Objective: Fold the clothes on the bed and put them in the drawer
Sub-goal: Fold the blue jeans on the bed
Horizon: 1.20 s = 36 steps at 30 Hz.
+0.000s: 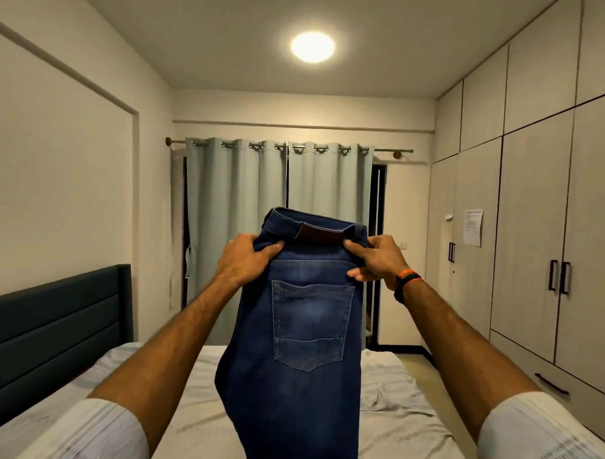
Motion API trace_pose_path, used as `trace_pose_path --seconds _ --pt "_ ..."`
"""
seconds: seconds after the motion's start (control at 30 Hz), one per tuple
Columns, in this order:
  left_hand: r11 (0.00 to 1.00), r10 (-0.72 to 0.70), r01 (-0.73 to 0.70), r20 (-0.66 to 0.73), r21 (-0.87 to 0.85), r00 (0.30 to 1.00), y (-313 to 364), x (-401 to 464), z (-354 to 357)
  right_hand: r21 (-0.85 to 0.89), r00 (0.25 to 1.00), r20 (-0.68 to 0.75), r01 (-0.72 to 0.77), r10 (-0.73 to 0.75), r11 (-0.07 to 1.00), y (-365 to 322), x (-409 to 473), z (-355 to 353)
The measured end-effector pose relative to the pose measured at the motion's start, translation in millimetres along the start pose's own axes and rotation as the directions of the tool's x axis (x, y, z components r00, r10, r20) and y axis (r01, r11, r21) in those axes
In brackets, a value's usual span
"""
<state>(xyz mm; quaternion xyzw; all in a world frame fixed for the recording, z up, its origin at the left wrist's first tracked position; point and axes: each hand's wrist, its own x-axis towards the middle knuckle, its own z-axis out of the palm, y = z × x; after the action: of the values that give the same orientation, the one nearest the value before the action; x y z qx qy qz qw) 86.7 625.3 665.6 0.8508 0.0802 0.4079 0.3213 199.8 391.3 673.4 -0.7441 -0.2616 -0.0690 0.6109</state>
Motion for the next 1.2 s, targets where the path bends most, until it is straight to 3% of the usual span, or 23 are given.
trace_pose_path --seconds 0.13,0.23,0.33,0.4,0.53,0.63,0.7,0.77,0.83,0.9,1.2 --pt "0.993 -0.024 0.02 -0.028 -0.119 0.999 9 4 -9 0.022 0.997 -0.049 0.066 -0.065 0.998 -17 0 -6" --pt "0.99 -0.082 0.089 0.062 -0.113 0.995 -1 -2 -3 -0.11 0.999 -0.015 0.041 -0.043 0.993 -7 -5 -8" --pt "0.992 -0.062 0.069 0.069 -0.101 0.996 5 -1 -4 -0.103 0.997 -0.043 0.055 -0.06 0.993 -8 -5 -12" --pt "0.999 -0.034 0.034 0.033 -0.01 0.999 16 4 -9 -0.07 0.993 -0.078 0.08 -0.085 0.994 -16 -4 -14" --pt "0.915 -0.047 0.039 0.01 0.403 0.999 18 -1 -9 -0.074 0.999 -0.032 0.017 -0.019 0.997 -13 -11 -9" --pt "0.878 -0.107 0.068 0.056 0.474 0.993 14 -12 -7 -0.069 0.999 0.017 -0.041 0.042 0.997 -5 -15 -5" --pt "0.909 -0.14 0.078 0.124 0.409 0.982 13 -12 -7 -0.053 0.999 0.006 -0.043 0.044 0.998 -5 -16 -2" --pt "0.972 -0.215 0.183 0.239 0.148 0.947 17 -14 -8 0.071 0.998 -0.001 -0.068 0.068 0.995 -6 -20 2" --pt "0.915 -0.273 0.366 0.41 -0.168 0.87 22 -24 -10 0.171 0.994 -0.024 -0.101 0.107 0.98 -4 -23 5" --pt "0.834 -0.251 0.455 0.521 -0.311 0.816 23 -38 -12 0.209 0.99 -0.028 -0.126 0.135 0.97 0 -27 3" --pt "0.791 -0.249 0.391 0.336 -0.471 0.908 23 -40 -11 0.156 0.999 0.001 -0.04 0.04 0.987 -19 -43 -7"
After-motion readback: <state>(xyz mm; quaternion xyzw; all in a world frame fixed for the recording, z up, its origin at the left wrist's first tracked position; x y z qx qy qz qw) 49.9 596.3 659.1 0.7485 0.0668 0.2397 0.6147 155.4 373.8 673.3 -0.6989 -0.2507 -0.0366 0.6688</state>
